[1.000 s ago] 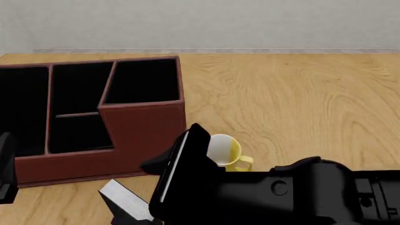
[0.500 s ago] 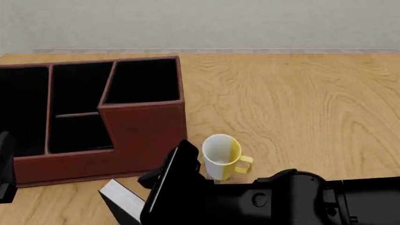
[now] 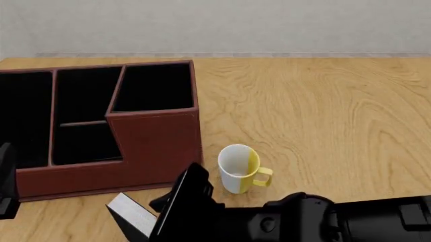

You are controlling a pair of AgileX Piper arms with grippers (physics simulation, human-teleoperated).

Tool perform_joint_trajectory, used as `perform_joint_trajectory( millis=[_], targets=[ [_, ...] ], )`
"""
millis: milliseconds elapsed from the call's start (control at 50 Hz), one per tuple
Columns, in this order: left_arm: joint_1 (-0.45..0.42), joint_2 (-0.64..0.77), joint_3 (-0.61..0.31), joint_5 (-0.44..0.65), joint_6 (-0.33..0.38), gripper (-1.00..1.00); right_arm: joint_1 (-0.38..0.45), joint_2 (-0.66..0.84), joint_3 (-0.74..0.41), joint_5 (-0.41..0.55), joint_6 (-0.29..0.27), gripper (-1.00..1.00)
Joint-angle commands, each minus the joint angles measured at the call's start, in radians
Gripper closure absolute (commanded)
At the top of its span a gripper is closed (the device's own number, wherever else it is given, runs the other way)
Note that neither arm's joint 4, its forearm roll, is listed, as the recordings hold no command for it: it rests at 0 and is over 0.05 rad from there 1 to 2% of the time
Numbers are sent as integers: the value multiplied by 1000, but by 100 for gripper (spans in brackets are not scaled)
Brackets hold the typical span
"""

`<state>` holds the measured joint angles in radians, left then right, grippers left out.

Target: Pick up the book and place it in the right compartment of the caddy.

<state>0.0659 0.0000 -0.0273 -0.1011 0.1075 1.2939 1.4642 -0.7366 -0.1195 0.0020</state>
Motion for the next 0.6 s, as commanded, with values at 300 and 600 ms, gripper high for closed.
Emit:
perform_joint_trajectory(
  millis=[300,600],
  targets=[
    [4,0,13,-12,-4,-100,-8,42,29,-46,27,-100],
    [4,0,14,-14,-4,-100,-17,57,45,-67,36,-100]
  ],
)
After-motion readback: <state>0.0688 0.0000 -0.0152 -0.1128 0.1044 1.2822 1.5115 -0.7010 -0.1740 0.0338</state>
